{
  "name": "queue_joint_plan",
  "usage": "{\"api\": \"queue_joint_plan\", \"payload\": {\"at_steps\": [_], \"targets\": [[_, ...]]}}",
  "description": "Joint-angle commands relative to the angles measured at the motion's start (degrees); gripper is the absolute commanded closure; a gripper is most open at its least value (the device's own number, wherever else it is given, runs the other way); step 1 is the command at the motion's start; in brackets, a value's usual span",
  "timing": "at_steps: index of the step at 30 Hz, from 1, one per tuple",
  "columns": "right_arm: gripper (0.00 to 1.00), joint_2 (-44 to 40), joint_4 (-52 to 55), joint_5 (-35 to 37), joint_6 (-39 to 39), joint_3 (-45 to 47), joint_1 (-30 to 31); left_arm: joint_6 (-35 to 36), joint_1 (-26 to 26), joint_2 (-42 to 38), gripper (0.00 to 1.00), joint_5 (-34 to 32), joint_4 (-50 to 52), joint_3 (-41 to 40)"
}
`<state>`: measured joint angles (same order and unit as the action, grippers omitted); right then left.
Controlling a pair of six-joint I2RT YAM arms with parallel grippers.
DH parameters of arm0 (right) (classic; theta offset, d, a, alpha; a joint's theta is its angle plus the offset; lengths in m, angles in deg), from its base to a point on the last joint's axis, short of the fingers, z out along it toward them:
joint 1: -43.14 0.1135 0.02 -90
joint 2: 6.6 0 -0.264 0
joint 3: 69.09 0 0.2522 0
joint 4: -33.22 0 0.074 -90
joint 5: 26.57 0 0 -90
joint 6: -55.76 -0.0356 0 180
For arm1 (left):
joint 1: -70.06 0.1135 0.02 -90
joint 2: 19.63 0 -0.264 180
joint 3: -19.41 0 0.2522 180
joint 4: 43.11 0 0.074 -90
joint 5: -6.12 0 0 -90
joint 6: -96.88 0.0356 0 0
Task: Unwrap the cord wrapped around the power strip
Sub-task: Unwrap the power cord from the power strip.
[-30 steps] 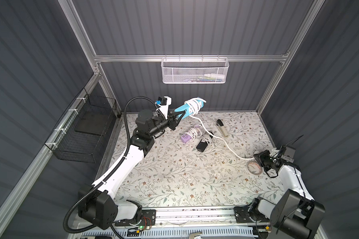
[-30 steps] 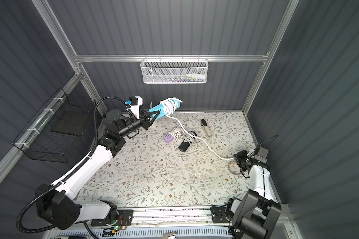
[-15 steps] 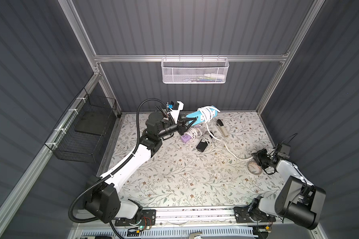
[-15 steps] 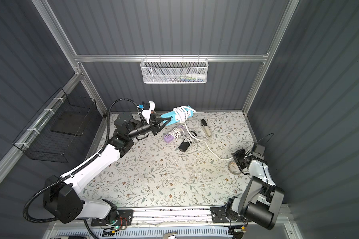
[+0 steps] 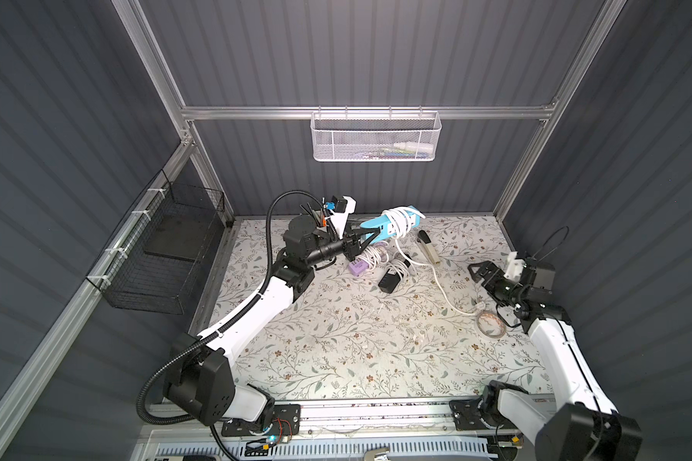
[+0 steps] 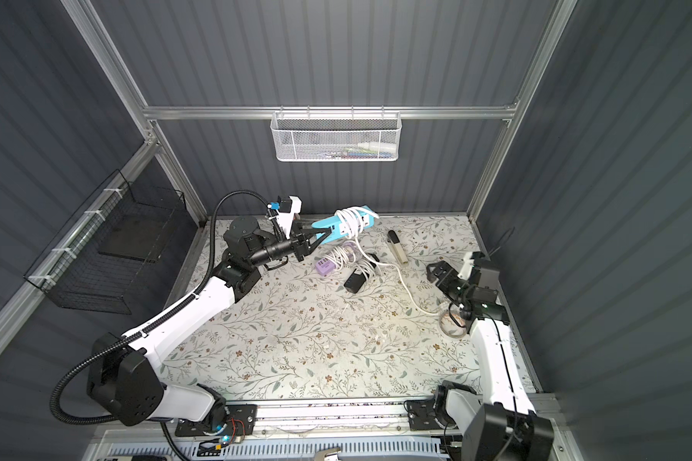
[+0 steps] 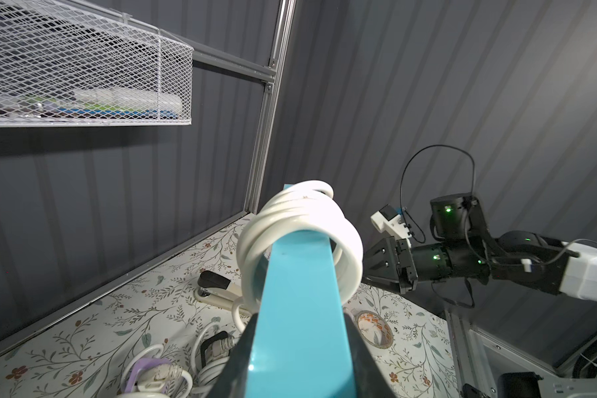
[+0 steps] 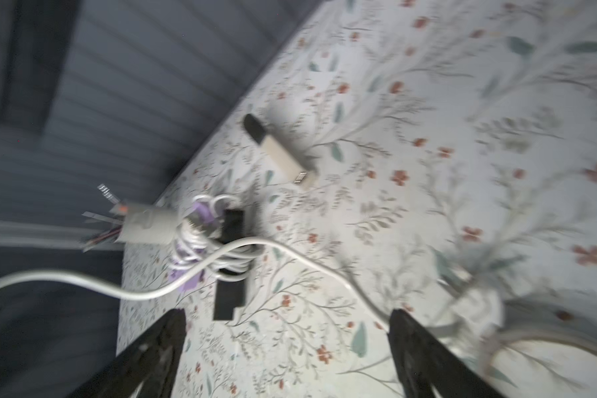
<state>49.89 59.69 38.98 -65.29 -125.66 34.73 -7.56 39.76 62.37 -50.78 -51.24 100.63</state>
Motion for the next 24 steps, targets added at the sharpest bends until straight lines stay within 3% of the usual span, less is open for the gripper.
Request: {"api": "queue_joint_plan", "payload": {"at_steps": [1, 11, 16, 24], "targets": [[0.02, -1.7, -5.6, -2.2, 4.7, -0.1, 5.6, 0.5, -0.2, -1.7, 1.0, 0.6, -1.9, 3.6], [0.01, 2.4, -31.4, -8.6, 11.6, 5.2, 15.9, -2.6, -0.3, -2.3, 1.0, 0.6, 0.9, 6.5], [0.01, 10.5, -37.9, -12.5, 16.1, 3.3, 20.2, -4.6, -0.3, -2.3, 1.0, 1.0, 2.1, 8.4], [0.02, 17.8, -40.6, -8.0, 21.9, -0.8, 26.7, -9.7, -0.3, -1.3, 1.0, 3.1, 1.2, 10.9]]}}
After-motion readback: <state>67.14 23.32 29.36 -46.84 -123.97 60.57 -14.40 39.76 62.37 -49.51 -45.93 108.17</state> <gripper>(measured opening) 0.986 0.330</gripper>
